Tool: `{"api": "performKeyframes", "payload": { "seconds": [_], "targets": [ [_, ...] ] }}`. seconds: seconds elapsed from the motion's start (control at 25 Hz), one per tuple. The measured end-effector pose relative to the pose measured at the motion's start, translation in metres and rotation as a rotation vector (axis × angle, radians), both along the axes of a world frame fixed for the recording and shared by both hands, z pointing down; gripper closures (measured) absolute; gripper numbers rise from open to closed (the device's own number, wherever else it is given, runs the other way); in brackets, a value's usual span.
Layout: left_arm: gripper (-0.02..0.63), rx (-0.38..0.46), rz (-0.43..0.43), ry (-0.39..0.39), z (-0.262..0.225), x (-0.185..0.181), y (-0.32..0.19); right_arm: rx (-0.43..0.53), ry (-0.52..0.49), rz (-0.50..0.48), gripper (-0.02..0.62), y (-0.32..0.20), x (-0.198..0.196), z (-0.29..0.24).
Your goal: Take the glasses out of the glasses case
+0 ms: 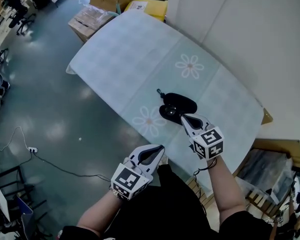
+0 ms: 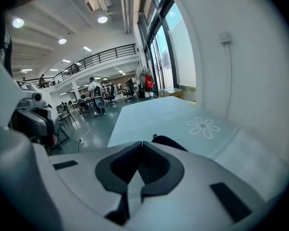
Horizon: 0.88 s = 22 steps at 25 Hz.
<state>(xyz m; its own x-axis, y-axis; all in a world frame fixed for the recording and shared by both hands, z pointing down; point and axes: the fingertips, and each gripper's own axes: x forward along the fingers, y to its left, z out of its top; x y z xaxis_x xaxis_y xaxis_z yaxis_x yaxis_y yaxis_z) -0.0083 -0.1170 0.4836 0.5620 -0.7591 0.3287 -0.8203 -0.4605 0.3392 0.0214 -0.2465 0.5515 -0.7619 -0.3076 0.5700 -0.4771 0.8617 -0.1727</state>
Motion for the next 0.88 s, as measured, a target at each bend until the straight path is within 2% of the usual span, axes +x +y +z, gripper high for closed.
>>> {"api": "performKeyframes", "payload": {
  "seconds": [0.16,0.32,0.64,0.88],
  "targets": [
    [0.575,-0.028,-0.022,0.002,0.005,0.0,-0.004,0.004,0.093,-0.086,0.569,-0.006,-0.005,0.018],
    [0.575,-0.042,-0.034,0.004,0.011,-0.002,-0.008,0.043,0.21,-0.195,0.534,-0.01,-0.012,0.043],
    [0.575,-0.062,-0.058,0.007,0.017,-0.005,-0.014,0.117,0.433,-0.394,0.521,-0.017,-0.018,0.081],
    [0.575,-0.073,-0.077,0.008,0.022,-0.01,-0.018,0.132,0.549,-0.493,0.506,-0.022,-0.017,0.106]
  ]
}}
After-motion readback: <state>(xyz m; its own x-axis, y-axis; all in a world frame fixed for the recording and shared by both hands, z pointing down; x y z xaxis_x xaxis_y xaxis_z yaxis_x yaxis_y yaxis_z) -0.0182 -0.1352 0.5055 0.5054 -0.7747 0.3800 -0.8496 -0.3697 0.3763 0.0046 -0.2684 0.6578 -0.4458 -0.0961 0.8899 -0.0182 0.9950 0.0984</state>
